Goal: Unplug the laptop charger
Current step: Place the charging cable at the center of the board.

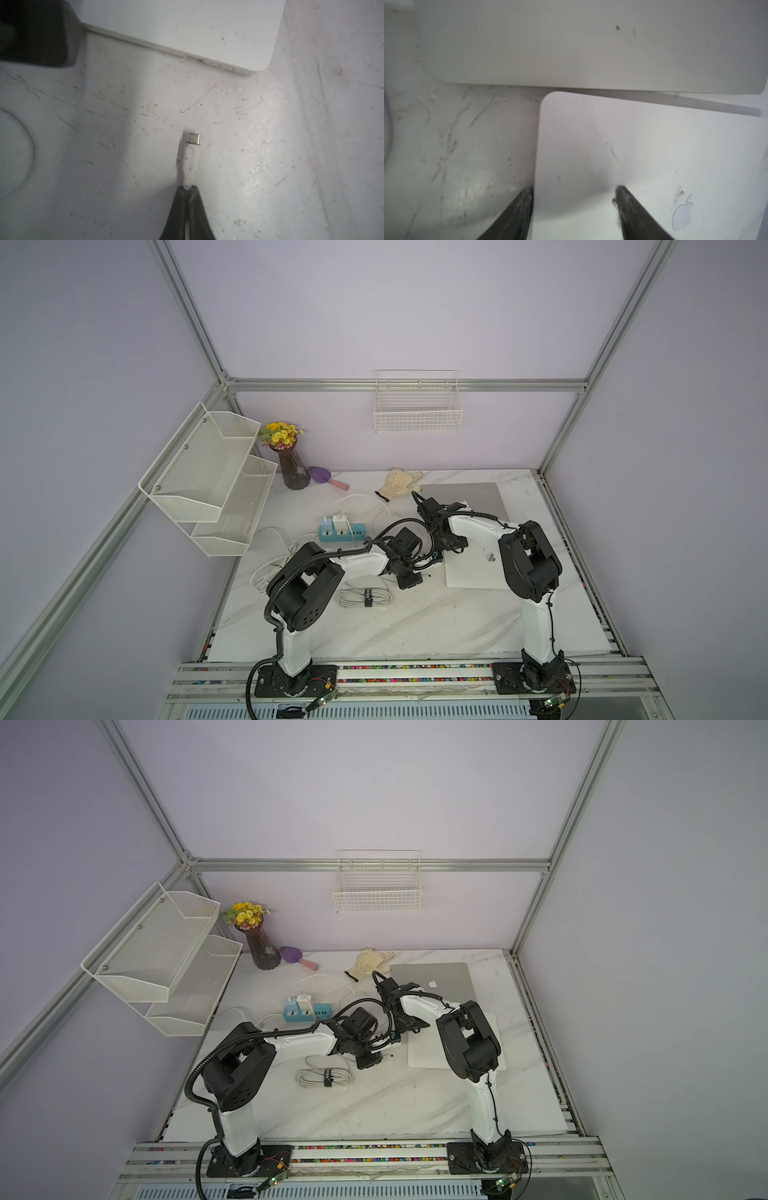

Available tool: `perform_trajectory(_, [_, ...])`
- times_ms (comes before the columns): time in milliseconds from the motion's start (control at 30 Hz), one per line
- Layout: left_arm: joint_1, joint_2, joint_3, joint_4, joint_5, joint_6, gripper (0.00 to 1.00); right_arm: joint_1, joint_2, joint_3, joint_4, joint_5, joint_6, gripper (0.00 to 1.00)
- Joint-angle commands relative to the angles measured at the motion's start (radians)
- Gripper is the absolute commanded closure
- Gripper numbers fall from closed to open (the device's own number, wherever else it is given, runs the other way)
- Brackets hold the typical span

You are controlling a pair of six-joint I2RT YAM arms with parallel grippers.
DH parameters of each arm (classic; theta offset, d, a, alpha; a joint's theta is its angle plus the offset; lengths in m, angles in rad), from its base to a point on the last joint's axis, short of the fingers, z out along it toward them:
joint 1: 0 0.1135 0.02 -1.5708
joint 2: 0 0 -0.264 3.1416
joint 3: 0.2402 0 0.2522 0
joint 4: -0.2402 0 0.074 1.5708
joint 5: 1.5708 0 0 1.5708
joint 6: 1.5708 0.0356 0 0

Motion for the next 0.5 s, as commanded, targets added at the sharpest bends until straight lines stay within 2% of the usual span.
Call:
perform_trajectory(0, [0.008,0.022,0.027,-0.054,-0.009,-0.016,1.0,-0.02,0.064,-0.063,-0.108,-0.075,-0.029,0.33])
perform_trajectory(33, [0.006,0.028,0.043,-0.055,-0.011,-0.025,1.0,-0.02,0.057,-0.057,-0.096,-0.111,-0.033,0.33])
perform_trajectory(67, [0.007,0.028,0.063,-0.066,-0.006,-0.034,0.89,-0.02,0.043,-0.05,-0.08,-0.14,-0.034,0.33])
perform_trajectory(200, [0.006,-0.044,0.074,-0.049,0.017,-0.04,0.69,-0.02,-0.054,-0.044,0.008,-0.203,-0.047,0.3])
perform_trajectory(367, [0.015,-0.215,0.064,0.072,-0.02,-0.1,0.32,-0.021,-0.203,-0.07,0.169,-0.225,-0.059,0.28])
perform_trajectory(467, [0.052,-0.335,0.033,0.206,-0.05,-0.193,0.3,-0.022,-0.28,-0.08,0.262,-0.211,-0.051,0.29])
